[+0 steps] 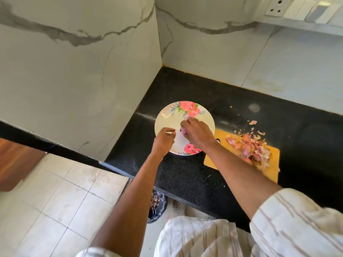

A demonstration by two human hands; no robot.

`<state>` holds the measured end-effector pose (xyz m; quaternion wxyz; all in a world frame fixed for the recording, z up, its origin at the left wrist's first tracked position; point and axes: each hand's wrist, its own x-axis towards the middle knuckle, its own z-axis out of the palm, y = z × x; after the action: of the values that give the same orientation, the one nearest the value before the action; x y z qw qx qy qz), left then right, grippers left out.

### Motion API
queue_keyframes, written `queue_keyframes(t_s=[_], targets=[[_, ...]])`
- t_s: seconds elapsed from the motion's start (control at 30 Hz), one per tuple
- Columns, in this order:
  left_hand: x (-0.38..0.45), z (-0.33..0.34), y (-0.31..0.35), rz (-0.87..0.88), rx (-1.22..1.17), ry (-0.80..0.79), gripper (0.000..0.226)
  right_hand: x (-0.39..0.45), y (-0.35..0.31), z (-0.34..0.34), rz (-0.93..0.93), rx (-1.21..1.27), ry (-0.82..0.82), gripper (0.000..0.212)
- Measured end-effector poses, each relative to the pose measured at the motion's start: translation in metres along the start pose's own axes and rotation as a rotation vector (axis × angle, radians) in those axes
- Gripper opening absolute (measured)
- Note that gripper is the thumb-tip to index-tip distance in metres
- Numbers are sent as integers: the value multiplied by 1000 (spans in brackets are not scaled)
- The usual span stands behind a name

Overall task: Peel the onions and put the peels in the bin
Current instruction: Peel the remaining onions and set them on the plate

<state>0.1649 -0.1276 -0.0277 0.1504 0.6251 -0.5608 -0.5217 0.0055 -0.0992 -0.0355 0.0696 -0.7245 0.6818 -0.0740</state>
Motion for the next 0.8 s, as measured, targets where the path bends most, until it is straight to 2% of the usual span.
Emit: queue_keyframes(t_s=[0.17,0.3,0.4,0.5,0.67,0.8], targets=[[10,5,3,6,-3,-52,23,0,6,-4,106,173,-24,37],[15,4,7,42,63,-67,19,-10,18,-14,215,288,18,34],[17,11,15,124,160,-78,15,-25,33,-23,318,376,86,34],[13,25,31,223,218,-104,21,-47,48,-32,401,498,151,31],[-5,69,57,356,211,-242,16,-102,78,-51,626,612,242,25],[-23,103,58,364,206,-359,17,-140,81,-51,648,599,101,21]])
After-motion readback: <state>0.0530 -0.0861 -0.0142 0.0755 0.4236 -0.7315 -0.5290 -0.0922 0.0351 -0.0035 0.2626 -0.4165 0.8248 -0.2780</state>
